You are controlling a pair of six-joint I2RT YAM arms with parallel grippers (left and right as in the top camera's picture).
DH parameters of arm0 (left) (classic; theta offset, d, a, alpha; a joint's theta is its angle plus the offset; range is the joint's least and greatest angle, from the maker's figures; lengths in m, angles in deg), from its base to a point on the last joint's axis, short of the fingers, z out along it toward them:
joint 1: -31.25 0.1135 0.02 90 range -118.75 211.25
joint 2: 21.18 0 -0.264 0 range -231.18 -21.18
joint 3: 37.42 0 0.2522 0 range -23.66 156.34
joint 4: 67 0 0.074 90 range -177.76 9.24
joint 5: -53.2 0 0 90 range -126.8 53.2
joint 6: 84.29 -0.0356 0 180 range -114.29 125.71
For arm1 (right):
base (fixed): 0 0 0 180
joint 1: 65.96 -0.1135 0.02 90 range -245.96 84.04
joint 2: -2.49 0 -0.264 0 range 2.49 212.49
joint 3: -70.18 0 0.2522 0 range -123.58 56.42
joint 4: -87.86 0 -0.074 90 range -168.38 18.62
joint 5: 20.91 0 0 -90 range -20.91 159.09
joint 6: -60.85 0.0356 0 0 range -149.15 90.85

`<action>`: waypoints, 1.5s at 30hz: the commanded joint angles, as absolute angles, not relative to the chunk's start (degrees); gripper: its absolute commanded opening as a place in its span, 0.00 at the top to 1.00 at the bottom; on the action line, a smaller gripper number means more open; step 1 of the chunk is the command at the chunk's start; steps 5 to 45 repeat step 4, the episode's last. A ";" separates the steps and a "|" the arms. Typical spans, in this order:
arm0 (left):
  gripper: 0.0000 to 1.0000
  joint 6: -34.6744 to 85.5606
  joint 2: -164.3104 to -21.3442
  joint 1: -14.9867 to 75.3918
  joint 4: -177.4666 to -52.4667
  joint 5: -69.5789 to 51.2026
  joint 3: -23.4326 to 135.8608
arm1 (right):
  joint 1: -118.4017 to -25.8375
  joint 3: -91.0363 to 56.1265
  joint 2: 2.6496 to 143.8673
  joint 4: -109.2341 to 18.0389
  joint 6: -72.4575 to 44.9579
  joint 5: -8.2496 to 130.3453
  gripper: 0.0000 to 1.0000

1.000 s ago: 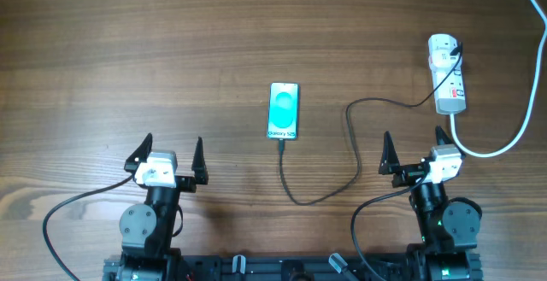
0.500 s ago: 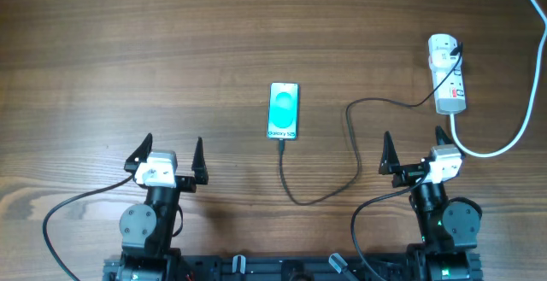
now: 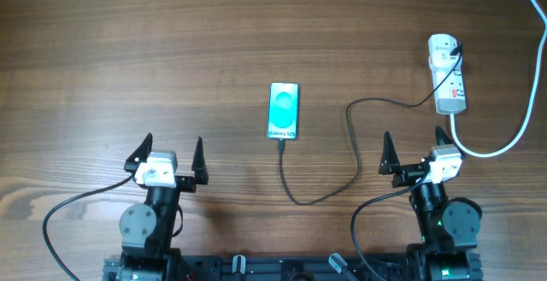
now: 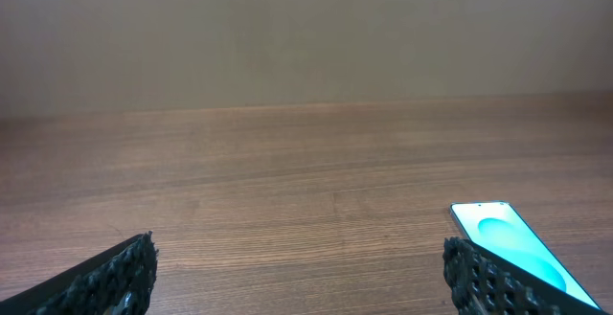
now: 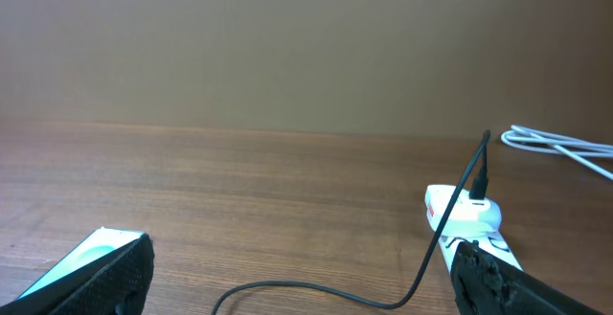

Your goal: Plug charger to phone and switch on socket

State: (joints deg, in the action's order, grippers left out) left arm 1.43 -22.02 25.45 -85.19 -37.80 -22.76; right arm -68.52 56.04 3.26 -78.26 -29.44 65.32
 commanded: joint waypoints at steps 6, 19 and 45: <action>0.00 0.32 -21.34 25.91 -84.97 -37.51 -23.35 | -68.31 56.13 2.69 -78.39 -29.03 65.89 0.00; 0.00 0.32 -21.34 25.91 -84.97 -37.51 -23.35 | -68.31 56.13 2.69 -78.39 -29.03 65.89 0.00; 0.00 0.32 -21.34 25.91 -84.97 -37.51 -23.35 | -68.31 56.13 2.69 -78.39 -29.03 65.89 0.00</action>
